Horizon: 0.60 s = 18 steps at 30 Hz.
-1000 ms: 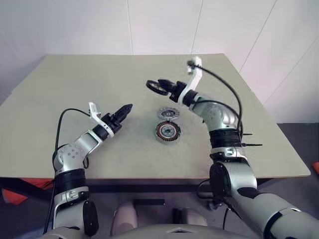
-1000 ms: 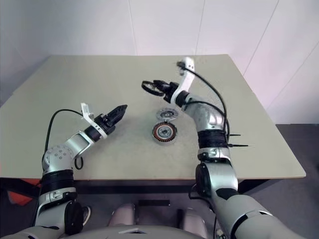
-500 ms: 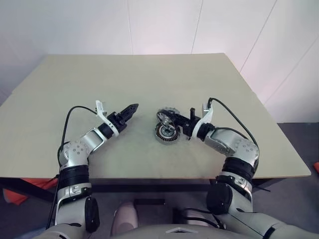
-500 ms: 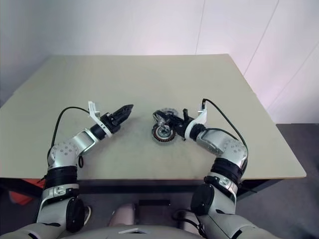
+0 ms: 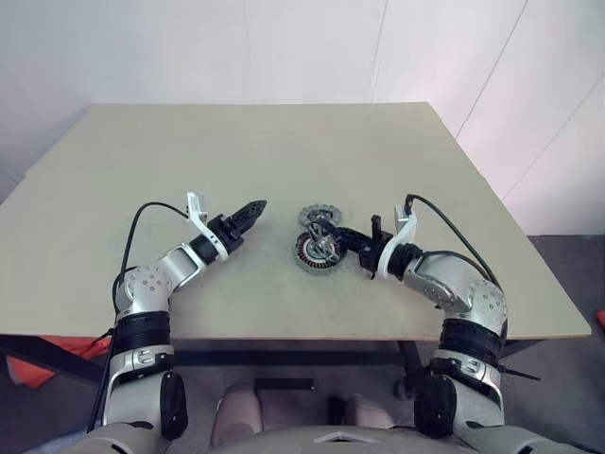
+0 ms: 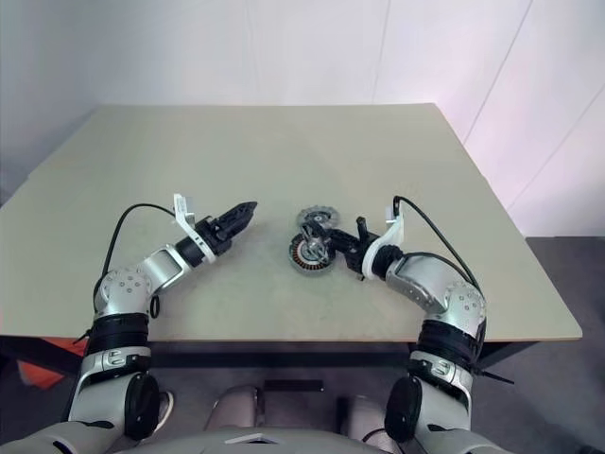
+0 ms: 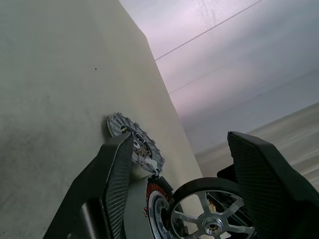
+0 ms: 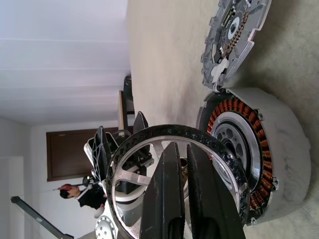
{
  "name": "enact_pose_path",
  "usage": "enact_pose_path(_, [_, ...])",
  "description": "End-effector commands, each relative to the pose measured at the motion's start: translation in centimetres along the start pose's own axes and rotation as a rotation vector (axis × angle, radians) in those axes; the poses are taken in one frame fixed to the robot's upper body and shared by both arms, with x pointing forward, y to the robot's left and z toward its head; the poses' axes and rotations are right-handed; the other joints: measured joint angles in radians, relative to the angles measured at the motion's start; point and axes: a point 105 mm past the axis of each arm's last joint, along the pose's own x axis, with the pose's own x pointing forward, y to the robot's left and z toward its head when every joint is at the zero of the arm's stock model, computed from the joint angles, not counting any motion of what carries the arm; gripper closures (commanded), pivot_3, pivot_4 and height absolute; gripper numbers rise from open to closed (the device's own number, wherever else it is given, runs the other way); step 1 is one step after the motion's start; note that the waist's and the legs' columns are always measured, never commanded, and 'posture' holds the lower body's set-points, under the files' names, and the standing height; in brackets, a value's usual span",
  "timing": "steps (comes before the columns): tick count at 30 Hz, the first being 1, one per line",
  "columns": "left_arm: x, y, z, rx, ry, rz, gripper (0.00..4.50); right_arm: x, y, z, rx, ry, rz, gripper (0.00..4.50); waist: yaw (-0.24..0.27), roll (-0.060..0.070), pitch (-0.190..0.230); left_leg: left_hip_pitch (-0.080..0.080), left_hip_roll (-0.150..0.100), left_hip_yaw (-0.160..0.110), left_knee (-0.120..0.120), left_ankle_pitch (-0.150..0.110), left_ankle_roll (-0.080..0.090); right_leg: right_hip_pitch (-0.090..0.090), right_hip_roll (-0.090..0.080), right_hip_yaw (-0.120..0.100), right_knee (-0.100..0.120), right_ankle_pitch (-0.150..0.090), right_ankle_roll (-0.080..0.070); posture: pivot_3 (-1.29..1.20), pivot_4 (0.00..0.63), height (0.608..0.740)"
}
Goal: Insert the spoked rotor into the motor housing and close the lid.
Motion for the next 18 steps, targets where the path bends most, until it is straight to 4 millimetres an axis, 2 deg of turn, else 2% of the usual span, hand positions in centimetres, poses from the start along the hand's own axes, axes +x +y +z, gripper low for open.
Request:
enact_pose_path(1, [0.2, -1.0, 0.9, 0.045, -0.016, -0.032, 1.29, 0.1, -0.1, -0.1, -0.024, 0.008, -0.034, 4.48, 0.001, 0.000, 0.000, 0.000, 0.000, 0.000, 0.000, 0.000, 0.000, 0.000, 0.000, 0.000, 0.000, 0.000, 0.000, 0.00, 0.000, 0.740])
enact_pose_path(4, [0.2, -1.0, 0.8, 0.045, -0.018, -0.029, 1.29, 0.1, 0.4, 0.2, -0.047, -0.001, -0.022, 3.78, 0.002, 0.000, 0.000, 0.000, 0.000, 0.000, 0.000, 0.000, 0.000, 0.000, 0.000, 0.000, 0.000, 0.000, 0.000, 0.00, 0.000, 0.740])
enact_pose_path(8, [0.1, -0.9, 0.7, 0.044, -0.018, -0.025, 1.29, 0.0, 1.4, 0.9, -0.083, -0.037, 0.000, 2.46, 0.002, 0.000, 0.000, -0.001, 0.000, 0.000, 0.000, 0.000, 0.000, -0.001, 0.000, 0.000, 0.000, 0.001, 0.002, 0.00, 0.000, 0.740])
enact_pose_path(18, [0.2, -0.9, 0.6, 0.040, -0.015, -0.024, 1.29, -0.4, 3.4, 2.2, -0.182, -0.101, 0.060, 2.46, 0.014, 0.000, 0.000, -0.002, 0.000, -0.001, 0.001, 0.000, 0.000, -0.001, 0.000, 0.000, 0.000, 0.001, 0.002, 0.00, 0.000, 0.740])
